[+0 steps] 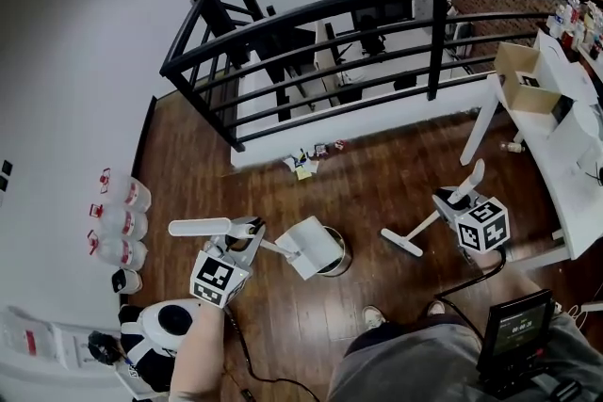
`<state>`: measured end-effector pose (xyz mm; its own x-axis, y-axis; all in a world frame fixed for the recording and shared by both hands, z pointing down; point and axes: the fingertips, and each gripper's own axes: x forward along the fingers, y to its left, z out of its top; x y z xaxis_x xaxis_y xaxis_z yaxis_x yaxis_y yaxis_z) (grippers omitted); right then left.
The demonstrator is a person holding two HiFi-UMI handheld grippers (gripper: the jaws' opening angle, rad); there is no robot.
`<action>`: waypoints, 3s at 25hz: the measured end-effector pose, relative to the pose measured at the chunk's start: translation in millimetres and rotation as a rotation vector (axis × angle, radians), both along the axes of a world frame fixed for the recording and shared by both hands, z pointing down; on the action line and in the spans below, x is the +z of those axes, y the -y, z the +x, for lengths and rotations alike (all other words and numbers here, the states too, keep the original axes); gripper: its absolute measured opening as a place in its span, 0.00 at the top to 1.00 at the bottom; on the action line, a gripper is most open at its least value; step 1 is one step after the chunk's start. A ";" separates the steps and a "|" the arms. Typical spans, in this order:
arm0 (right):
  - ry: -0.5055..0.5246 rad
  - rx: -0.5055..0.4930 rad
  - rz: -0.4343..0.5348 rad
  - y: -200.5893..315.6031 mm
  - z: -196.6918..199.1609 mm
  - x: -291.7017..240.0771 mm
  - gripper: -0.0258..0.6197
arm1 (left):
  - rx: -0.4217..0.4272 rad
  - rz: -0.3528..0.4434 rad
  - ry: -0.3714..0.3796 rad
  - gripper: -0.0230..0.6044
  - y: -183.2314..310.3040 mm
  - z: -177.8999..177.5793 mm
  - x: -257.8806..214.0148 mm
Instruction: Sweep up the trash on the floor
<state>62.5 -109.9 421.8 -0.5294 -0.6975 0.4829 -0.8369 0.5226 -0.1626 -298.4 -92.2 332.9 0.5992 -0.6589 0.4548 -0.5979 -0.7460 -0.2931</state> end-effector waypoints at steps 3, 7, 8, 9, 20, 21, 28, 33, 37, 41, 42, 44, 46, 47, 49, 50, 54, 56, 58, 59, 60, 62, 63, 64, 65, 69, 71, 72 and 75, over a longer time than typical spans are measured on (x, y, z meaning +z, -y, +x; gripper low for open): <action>0.013 -0.022 0.006 8.2 10.2 -1.9 0.88 | -0.025 0.007 -0.031 0.92 -1.7 20.2 -16.1; 0.041 -0.062 0.012 17.5 35.4 -2.5 0.88 | -0.056 0.045 -0.051 0.92 -2.9 63.8 -49.3; 0.047 -0.076 0.011 19.3 44.2 -2.8 0.88 | -0.065 0.051 -0.051 0.92 -3.0 76.7 -58.9; 0.053 -0.090 0.008 21.4 55.2 -2.8 0.88 | -0.077 0.055 -0.053 0.92 -2.7 90.5 -67.6; 0.038 -0.159 0.011 30.2 154.5 11.7 0.88 | -0.192 0.026 -0.167 0.92 -16.3 204.1 -51.2; 0.029 -0.155 0.011 29.1 161.2 15.0 0.88 | -0.191 0.013 -0.175 0.92 -16.9 215.0 -40.1; -0.036 -0.110 -0.002 16.9 191.6 50.1 0.88 | -0.149 -0.086 -0.215 0.92 -23.4 278.8 54.5; -0.059 -0.074 -0.024 15.3 207.2 80.5 0.88 | -0.100 -0.151 -0.217 0.92 -26.9 324.1 123.4; -0.061 -0.043 -0.039 14.9 214.5 110.0 0.88 | -0.032 -0.168 -0.186 0.93 -30.0 358.0 172.7; -0.062 -0.027 -0.041 11.3 209.7 136.8 0.88 | 0.015 -0.182 -0.177 0.93 -33.9 378.2 215.2; -0.065 -0.023 -0.043 8.6 207.4 143.7 0.88 | 0.024 -0.184 -0.177 0.93 -36.3 380.8 225.4; -0.070 -0.018 -0.047 3.4 203.0 157.6 0.88 | 0.038 -0.189 -0.171 0.93 -41.3 384.8 244.6; -0.073 -0.012 -0.051 0.1 200.1 171.7 0.88 | 0.046 -0.196 -0.159 0.93 -44.6 386.7 263.7; -0.074 -0.007 -0.056 -1.7 198.9 179.3 0.88 | 0.047 -0.203 -0.152 0.93 -47.0 386.6 273.5; -0.074 0.002 -0.066 -6.9 196.0 193.6 0.88 | 0.048 -0.220 -0.140 0.93 -54.2 384.6 291.8; -0.072 0.005 -0.066 -9.2 193.7 198.1 0.88 | 0.048 -0.227 -0.134 0.93 -58.0 382.7 299.3; -0.065 -0.021 -0.047 -10.0 170.7 200.1 0.88 | 0.036 -0.229 -0.124 0.93 -64.4 369.8 311.9; -0.073 -0.047 -0.049 -11.7 155.5 200.9 0.88 | 0.030 -0.230 -0.116 0.93 -65.4 364.5 313.8; -0.091 -0.072 -0.053 -16.6 142.4 202.0 0.88 | 0.023 -0.237 -0.106 0.93 -68.0 360.3 316.5; -0.102 -0.088 -0.052 -19.4 135.3 202.4 0.88 | 0.018 -0.239 -0.102 0.93 -69.2 358.0 318.0; -0.114 -0.107 -0.049 -22.5 127.3 202.6 0.88 | 0.014 -0.241 -0.097 0.93 -70.3 355.6 319.4; -0.138 -0.152 -0.043 -30.1 109.1 203.1 0.87 | 0.005 -0.241 -0.088 0.93 -72.5 351.1 322.0; -0.148 -0.176 -0.043 -34.6 100.0 203.5 0.87 | 0.002 -0.241 -0.085 0.93 -73.4 349.4 323.2; -0.158 -0.198 -0.045 -38.8 91.7 203.8 0.87 | -0.002 -0.241 -0.083 0.93 -73.8 348.1 324.3; -0.169 -0.216 -0.045 -42.5 84.5 204.3 0.87 | -0.006 -0.242 -0.083 0.93 -73.9 347.1 325.1; -0.205 -0.251 -0.035 -52.0 61.9 207.5 0.87 | -0.023 -0.239 -0.086 0.93 -73.5 338.4 327.8; -0.220 -0.248 -0.039 -56.0 53.5 209.4 0.87 | -0.037 -0.238 -0.092 0.93 -74.4 331.9 329.0; -0.228 -0.245 -0.044 -57.3 49.3 210.5 0.87 | -0.048 -0.239 -0.097 0.93 -74.4 328.9 329.6; -0.245 -0.242 -0.060 -60.5 34.7 213.8 0.87 | -0.075 -0.250 -0.110 0.93 -74.7 322.4 330.9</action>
